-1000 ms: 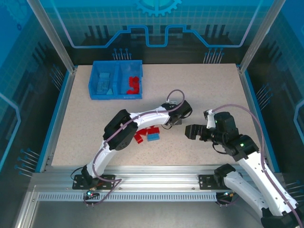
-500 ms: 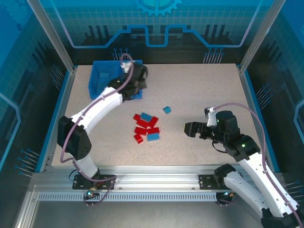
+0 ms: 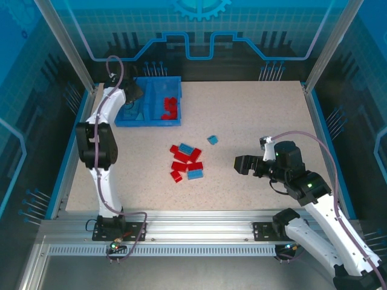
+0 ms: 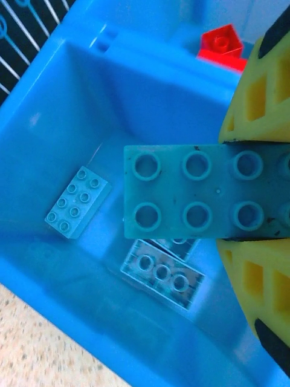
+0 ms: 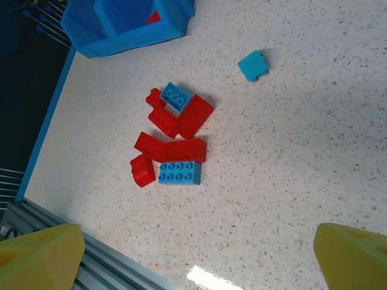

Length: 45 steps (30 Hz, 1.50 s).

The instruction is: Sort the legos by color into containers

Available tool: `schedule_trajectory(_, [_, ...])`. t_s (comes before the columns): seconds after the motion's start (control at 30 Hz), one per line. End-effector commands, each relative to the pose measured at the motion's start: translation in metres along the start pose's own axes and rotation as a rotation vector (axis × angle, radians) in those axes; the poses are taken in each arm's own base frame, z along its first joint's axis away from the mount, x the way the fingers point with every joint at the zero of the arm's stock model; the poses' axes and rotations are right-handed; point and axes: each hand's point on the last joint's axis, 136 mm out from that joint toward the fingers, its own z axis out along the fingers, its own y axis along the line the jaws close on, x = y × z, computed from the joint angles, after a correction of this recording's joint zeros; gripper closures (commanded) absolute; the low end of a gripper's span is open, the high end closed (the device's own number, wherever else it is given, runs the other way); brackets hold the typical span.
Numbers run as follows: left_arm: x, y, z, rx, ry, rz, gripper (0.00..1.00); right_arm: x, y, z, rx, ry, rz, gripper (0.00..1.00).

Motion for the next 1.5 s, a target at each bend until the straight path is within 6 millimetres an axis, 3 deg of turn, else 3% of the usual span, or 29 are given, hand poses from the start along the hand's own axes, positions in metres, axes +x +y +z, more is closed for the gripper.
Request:
schedule_trajectory(0.0, [0.001,-0.017,0.003,0.107,0.095,0.022,0.62,-0.005,0.007,-0.011,-0.007,-0.024,-0.002,0.02])
schedule_trajectory(0.1, [-0.005,-0.013,0.008,0.111,0.112,0.005,0.49,-0.005,0.008,-0.014,-0.006,-0.029,0.001,0.02])
schedule_trajectory(0.27, [-0.017,-0.013,-0.020,0.138,0.069,0.001,0.47,-0.005,0.008,-0.013,-0.004,-0.033,0.004,0.02])
schedule_trajectory(0.37, [-0.018,-0.017,-0.059,0.199,0.032,-0.028,0.49,-0.007,0.008,-0.006,-0.010,-0.035,0.006,0.02])
schedule_trajectory(0.47, [-0.012,-0.023,-0.117,0.304,-0.029,-0.062,0.49,-0.008,0.011,0.006,-0.017,-0.023,-0.001,0.02])
schedule_trajectory(0.57, [0.016,-0.031,-0.180,0.417,-0.092,-0.002,0.50,-0.010,0.018,0.020,-0.017,-0.002,-0.036,0.02])
schedule_trajectory(0.67, [0.058,-0.042,-0.241,0.517,-0.148,0.164,0.48,-0.010,0.027,0.040,0.007,0.039,-0.086,0.02])
schedule_trajectory(0.83, [0.153,-0.052,-0.326,0.804,-0.190,0.605,0.42,-0.006,0.046,0.089,0.107,0.154,-0.152,0.08])
schedule_trajectory(0.9, [0.187,-0.045,-0.346,0.896,-0.193,0.784,0.36,-0.003,0.048,0.110,0.156,0.191,-0.153,0.09])
schedule_trajectory(1.0, [0.243,-0.024,-0.362,1.047,-0.182,1.083,0.24,0.003,0.051,0.147,0.192,0.245,-0.154,0.13])
schedule_trajectory(1.13, [0.282,-0.004,-0.357,1.139,-0.246,1.260,0.15,0.012,0.052,0.194,0.214,0.321,-0.135,0.15])
schedule_trajectory(1.23, [0.295,0.001,-0.349,1.176,-0.287,1.297,0.01,0.020,0.053,0.220,0.233,0.366,-0.118,0.16])
schedule_trajectory(1.33, [0.300,0.005,-0.342,1.160,-0.295,1.326,0.01,0.026,0.048,0.242,0.282,0.384,-0.119,0.23])
schedule_trajectory(1.47, [0.301,0.009,-0.335,1.129,-0.287,1.332,0.01,0.032,0.033,0.261,0.359,0.403,-0.121,0.23])
